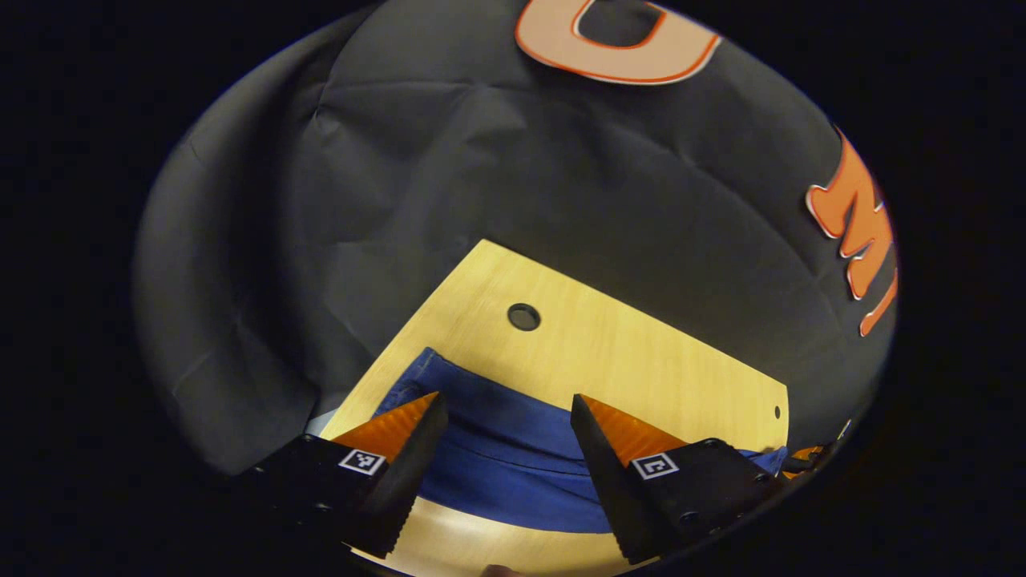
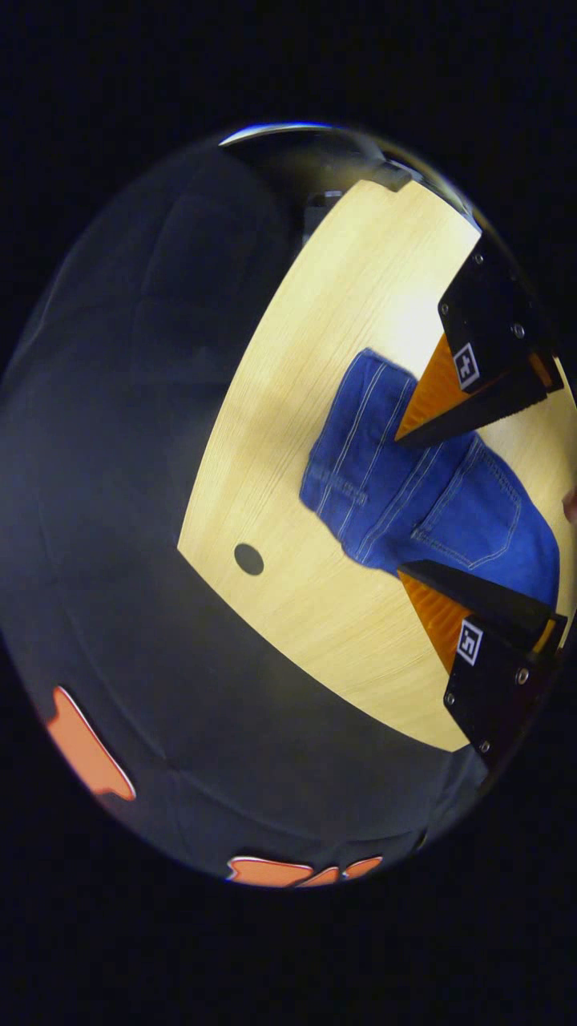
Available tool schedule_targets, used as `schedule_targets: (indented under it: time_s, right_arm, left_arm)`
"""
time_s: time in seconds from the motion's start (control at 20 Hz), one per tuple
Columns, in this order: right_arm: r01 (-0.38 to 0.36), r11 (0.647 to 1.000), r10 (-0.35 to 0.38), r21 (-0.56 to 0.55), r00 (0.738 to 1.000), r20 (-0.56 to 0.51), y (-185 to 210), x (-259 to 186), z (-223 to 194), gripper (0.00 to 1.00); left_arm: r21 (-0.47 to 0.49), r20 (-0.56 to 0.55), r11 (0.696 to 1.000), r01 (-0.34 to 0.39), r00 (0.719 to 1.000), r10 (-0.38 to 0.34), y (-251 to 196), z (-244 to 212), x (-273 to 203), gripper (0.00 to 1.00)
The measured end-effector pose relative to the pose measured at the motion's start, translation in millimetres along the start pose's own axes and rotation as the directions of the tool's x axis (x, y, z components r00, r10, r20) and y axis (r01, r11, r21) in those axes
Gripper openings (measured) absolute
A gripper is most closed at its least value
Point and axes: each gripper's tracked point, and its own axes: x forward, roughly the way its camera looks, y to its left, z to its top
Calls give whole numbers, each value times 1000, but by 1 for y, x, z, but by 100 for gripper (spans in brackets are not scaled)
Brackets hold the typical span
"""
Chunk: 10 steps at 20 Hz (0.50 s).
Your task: Grasp the waist and the cuffs of the jeans and fold them to make the two legs overlap; first hold the waist and fold one-third of the jeans toward the cuffs, then hold the cuffs and fold the remaining one-third in the same direction to finish folding.
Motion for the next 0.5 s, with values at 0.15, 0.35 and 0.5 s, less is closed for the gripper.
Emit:
schedule_targets:
  time_s: [0.15,0.35,0.5]
  right_arm:
    - [47,996,-45,70,999,-28,-41,6,-11,94]
    - [87,989,-81,118,995,-58,-70,21,-25,98]
    - [59,981,-45,183,996,-77,-68,39,-28,98]
  left_arm:
    - [70,50,997,22,998,-25,-30,-8,-28,96]
    - [100,71,993,57,995,-64,-62,-27,-61,96]
    - [104,75,992,64,995,-72,-74,-43,-84,96]
